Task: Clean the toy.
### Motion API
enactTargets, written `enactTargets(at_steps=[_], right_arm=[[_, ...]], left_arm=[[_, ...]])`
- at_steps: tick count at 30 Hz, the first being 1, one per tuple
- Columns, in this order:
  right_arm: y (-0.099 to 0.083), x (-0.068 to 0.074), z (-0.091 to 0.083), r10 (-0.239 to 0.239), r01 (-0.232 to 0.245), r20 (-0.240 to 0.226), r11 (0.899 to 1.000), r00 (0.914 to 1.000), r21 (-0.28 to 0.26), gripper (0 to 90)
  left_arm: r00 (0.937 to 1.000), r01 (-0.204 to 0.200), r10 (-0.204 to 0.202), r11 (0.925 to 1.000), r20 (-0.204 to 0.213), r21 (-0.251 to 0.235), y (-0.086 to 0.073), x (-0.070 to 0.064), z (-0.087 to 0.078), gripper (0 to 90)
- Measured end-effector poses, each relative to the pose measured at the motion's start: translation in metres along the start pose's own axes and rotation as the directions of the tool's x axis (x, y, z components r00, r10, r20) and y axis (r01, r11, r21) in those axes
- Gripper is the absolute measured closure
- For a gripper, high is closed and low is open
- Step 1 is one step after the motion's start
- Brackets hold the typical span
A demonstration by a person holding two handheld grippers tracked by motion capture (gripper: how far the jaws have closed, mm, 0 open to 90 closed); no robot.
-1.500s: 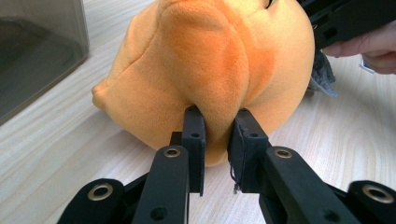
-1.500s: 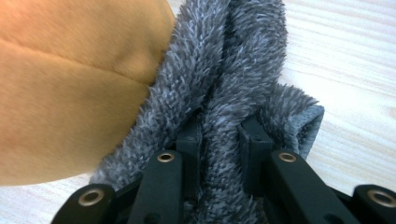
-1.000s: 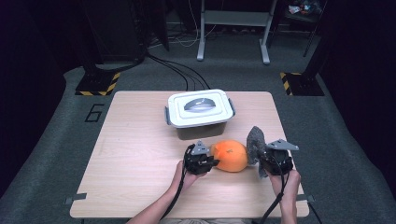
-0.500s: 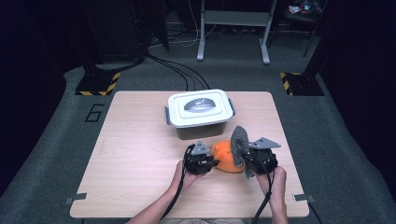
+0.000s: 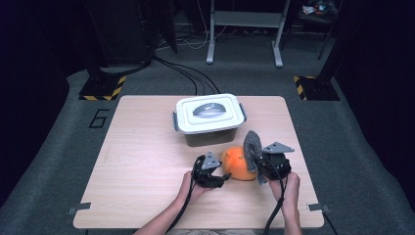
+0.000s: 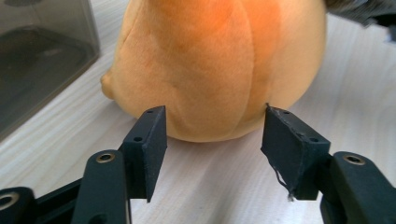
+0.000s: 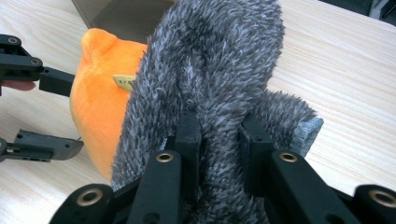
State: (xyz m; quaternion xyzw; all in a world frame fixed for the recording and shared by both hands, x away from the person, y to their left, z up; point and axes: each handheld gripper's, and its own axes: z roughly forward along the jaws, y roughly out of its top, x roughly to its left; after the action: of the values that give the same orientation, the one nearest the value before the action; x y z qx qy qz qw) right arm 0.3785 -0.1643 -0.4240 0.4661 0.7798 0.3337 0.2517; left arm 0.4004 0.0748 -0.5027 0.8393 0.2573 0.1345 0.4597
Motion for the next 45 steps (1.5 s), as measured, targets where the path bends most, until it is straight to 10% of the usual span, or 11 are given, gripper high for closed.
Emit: enactTargets(at_steps=[5,12,24,37,45], right_arm=[[0.001,-0.001,0.002,0.007,-0.007,0.001,1.000,1.0000,0.002,73.0],[-0.001,-0.002,0.004,0.017,-0.017,0.012,1.000,0.9998,-0.005,73.0],[0.004,-0.002,-0.023,-0.001,0.001,0.003,0.997,1.0000,-0.073,73.1],[0.018,0.032,-0.033,-0.108,0.103,-0.061,0.991,0.9922,-0.081,72.8],[0.017,0.044,-0.004,-0.141,0.141,0.001,0.990,0.9900,-0.007,72.9]], left_arm=[[0.9979,-0.058,0.058,0.9983,-0.029,0.003,0.002,-0.006,0.006,39.3],[0.9971,-0.071,0.070,0.9975,-0.029,-0.007,0.002,-0.007,0.010,64.1],[0.9899,0.132,-0.130,0.9903,0.056,-0.042,0.010,0.002,0.001,75.9],[0.9741,0.197,-0.193,0.9799,0.118,-0.029,0.016,-0.007,-0.010,76.3],[0.9869,0.150,-0.150,0.9886,0.061,-0.006,0.013,-0.009,-0.005,76.0]])
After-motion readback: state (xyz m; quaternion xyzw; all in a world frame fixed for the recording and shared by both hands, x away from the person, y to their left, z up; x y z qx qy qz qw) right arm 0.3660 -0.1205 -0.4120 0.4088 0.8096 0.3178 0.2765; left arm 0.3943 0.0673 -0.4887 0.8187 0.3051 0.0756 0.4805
